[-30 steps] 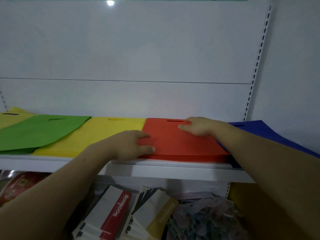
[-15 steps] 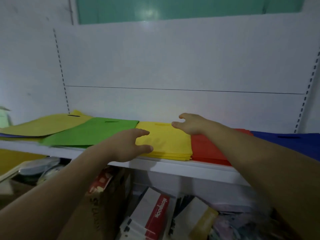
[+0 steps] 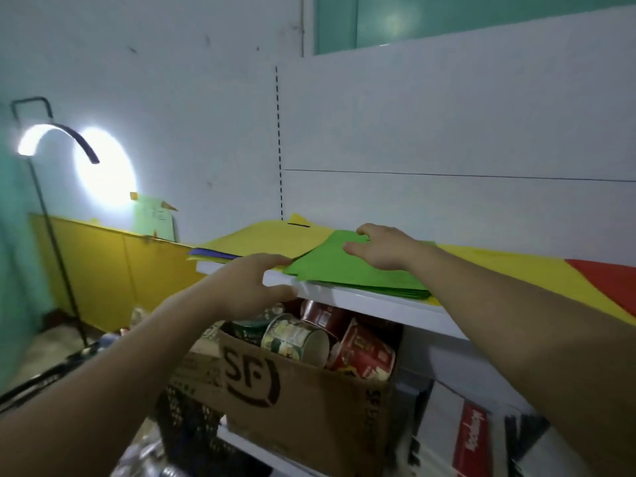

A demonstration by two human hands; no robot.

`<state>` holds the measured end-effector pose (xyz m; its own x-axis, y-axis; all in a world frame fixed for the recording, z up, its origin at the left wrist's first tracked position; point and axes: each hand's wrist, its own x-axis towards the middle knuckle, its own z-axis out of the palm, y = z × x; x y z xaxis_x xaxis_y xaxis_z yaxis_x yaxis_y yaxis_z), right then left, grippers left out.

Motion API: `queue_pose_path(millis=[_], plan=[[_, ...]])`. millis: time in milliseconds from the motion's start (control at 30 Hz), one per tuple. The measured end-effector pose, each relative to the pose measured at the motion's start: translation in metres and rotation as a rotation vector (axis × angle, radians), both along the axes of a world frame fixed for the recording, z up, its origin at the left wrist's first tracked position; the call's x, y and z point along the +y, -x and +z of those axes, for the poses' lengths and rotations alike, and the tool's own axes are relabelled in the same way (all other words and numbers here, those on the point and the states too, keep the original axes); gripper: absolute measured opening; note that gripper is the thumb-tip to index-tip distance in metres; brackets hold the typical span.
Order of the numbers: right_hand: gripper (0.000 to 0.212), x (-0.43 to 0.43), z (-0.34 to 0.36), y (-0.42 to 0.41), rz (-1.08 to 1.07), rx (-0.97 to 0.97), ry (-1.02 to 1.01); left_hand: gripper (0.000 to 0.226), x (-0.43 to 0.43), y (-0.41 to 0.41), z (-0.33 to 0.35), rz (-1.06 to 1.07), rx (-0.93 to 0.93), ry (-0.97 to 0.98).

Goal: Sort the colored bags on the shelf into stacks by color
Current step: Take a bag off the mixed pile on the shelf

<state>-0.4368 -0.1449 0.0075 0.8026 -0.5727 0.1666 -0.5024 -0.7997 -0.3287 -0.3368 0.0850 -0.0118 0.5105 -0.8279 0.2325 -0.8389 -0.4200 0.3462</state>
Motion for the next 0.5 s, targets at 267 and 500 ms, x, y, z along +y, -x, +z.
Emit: queue_pose_path(millis=[267,500], plan=[[0.072,0.014,0.000,-0.100,0.058,0.046,0.007,0.062,0.025,-0.088,-0.005,0.106,0.018,0.053],[0.075,-0.028,-0.006,-0.183,0.019,0.098,0.012,0.062,-0.009,-0.167,-0.007,0.128,0.022,0.057]])
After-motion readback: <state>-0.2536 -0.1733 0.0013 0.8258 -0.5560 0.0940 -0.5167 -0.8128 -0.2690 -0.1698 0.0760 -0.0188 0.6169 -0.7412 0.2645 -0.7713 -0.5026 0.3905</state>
